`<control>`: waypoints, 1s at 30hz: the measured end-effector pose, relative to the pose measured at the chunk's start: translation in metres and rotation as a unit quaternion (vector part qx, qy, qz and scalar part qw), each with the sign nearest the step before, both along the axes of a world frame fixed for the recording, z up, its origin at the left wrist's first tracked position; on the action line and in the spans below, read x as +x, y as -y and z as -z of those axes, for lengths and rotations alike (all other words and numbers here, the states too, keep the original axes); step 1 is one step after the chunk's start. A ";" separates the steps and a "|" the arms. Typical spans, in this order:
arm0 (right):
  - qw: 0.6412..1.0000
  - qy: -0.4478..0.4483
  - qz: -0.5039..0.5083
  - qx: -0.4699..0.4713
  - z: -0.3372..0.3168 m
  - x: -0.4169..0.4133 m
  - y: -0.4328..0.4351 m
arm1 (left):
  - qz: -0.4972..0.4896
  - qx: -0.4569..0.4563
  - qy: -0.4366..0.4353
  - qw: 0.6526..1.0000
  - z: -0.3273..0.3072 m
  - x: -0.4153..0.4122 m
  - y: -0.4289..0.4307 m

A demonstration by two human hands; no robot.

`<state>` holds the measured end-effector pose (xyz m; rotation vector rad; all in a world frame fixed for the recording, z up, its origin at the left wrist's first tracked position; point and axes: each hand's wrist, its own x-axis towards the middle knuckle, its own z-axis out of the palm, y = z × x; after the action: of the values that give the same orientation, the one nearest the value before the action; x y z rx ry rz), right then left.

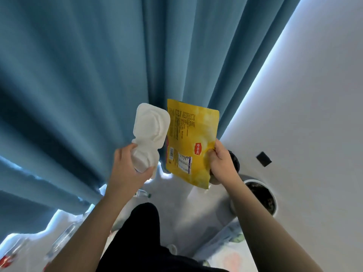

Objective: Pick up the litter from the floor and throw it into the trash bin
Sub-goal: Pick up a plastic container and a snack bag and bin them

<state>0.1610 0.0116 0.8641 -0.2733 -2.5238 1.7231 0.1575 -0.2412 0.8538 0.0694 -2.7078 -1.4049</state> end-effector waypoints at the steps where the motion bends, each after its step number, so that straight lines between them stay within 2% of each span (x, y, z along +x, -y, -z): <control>1: 1.000 0.003 0.016 0.007 0.001 0.003 -0.011 | 0.012 -0.005 -0.001 1.000 0.000 -0.004 -0.011; 14: 0.977 0.048 0.207 -0.016 0.028 0.015 -0.138 | 0.181 -0.010 0.035 0.983 0.030 -0.082 -0.135; 23: 0.938 0.123 0.324 0.011 0.065 -0.062 -0.230 | 0.252 -0.055 0.082 0.963 0.063 -0.207 -0.233; 30: 0.905 0.171 0.386 0.056 0.103 -0.100 -0.291 | 0.337 -0.111 0.179 0.918 0.125 -0.284 -0.316</control>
<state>0.0607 0.3023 0.7608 -1.4428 -2.1893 1.2683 -0.1260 0.0750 0.7291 -0.7697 -3.3715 -1.2816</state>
